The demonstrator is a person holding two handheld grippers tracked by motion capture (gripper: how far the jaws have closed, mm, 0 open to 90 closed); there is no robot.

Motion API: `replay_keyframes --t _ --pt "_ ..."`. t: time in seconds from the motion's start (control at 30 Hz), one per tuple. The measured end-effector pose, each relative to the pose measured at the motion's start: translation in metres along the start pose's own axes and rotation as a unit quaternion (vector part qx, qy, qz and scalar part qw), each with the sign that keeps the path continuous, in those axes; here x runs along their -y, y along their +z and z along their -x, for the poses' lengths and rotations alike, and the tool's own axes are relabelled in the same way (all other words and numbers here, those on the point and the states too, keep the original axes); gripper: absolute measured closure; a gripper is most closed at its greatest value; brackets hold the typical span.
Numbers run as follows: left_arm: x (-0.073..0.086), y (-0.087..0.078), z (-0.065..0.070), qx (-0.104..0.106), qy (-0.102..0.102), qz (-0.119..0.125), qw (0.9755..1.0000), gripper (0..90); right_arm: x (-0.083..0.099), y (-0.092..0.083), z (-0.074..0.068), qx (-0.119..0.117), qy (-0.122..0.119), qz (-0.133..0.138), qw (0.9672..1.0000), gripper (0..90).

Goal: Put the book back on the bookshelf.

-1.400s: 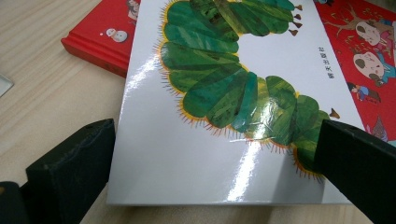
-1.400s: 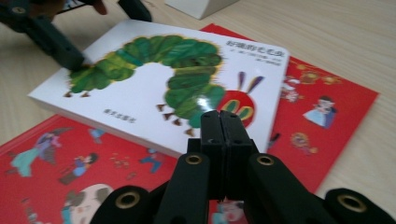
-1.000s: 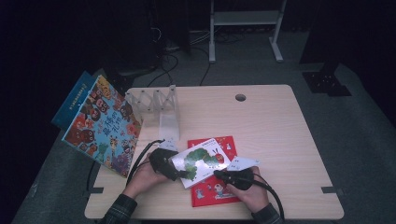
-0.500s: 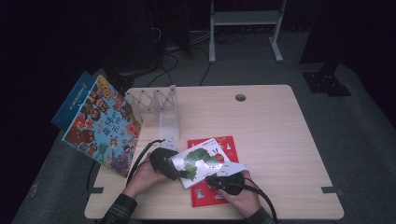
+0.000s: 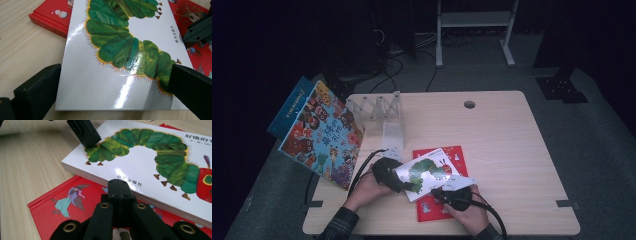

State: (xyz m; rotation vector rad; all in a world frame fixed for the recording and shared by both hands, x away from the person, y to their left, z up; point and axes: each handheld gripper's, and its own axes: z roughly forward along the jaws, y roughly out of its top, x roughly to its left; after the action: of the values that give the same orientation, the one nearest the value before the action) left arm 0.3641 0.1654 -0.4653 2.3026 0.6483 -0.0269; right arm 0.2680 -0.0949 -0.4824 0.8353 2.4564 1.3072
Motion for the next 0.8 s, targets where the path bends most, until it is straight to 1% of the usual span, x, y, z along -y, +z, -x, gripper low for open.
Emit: replay_keyframes --t 0.13,0.2,0.3,0.4,0.53,0.8 --pt "-0.002 0.000 0.001 -0.002 -0.001 -0.004 1.0000 0.0 0.000 0.000 -0.001 0.004 -0.001 -0.001 1.0000 89.6" --pt "-0.003 0.000 0.001 -0.004 -0.001 -0.010 0.9999 0.0 0.000 0.000 -0.001 0.005 0.000 -0.001 1.0000 89.6" --pt "-0.004 -0.001 0.001 -0.005 -0.003 -0.013 0.9999 0.0 0.000 0.001 -0.002 0.010 -0.004 0.001 0.9999 89.6" --pt "-0.004 -0.002 0.001 -0.003 -0.009 -0.009 0.9999 0.0 0.000 0.001 -0.002 0.011 -0.003 0.000 0.9999 89.6" --pt "-0.005 -0.006 0.002 -0.004 -0.009 0.000 0.9999 0.0 0.000 0.001 -0.002 0.014 -0.002 0.001 0.9999 89.6" --pt "-0.014 -0.021 0.010 -0.010 0.008 0.020 0.9997 0.0 0.000 0.000 -0.002 0.014 0.003 0.000 0.9999 89.6"
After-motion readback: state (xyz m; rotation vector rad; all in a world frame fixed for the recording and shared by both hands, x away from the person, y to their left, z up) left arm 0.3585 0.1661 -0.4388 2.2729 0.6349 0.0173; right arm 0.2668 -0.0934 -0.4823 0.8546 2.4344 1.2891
